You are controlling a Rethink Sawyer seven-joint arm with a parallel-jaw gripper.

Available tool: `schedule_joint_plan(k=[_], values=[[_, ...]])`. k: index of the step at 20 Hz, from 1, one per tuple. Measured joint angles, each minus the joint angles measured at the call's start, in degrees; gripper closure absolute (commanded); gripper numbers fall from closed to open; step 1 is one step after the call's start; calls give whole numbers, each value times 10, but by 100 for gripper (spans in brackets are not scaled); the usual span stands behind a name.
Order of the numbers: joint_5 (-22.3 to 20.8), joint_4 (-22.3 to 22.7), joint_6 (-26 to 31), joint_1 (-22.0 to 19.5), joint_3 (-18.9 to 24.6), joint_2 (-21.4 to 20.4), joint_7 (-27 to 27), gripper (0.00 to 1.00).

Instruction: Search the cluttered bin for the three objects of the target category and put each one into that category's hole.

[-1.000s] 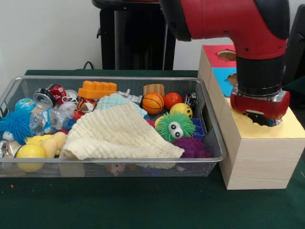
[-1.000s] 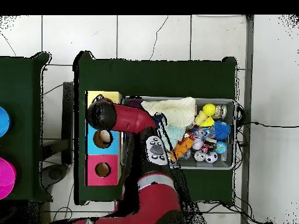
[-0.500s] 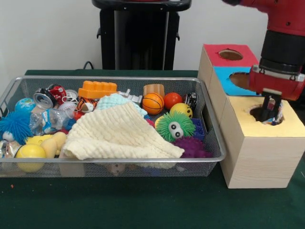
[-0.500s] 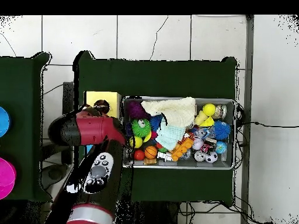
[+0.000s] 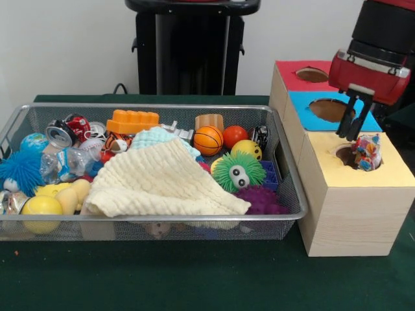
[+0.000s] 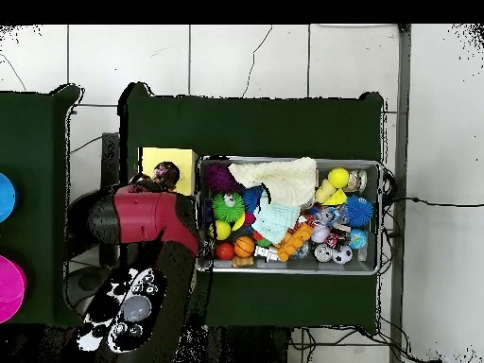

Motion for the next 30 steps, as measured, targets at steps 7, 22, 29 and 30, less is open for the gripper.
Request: schedule_joint_plan(k=[7,22,29,30], values=[[1,-3,46,-20,-2,-16,0,100],[-7,-57,105,-57,-2,-42,0,100],[-34,-53,69,-73,-14,-57,0,100],[-38,-51,58,-73,-17,-57,0,100]])
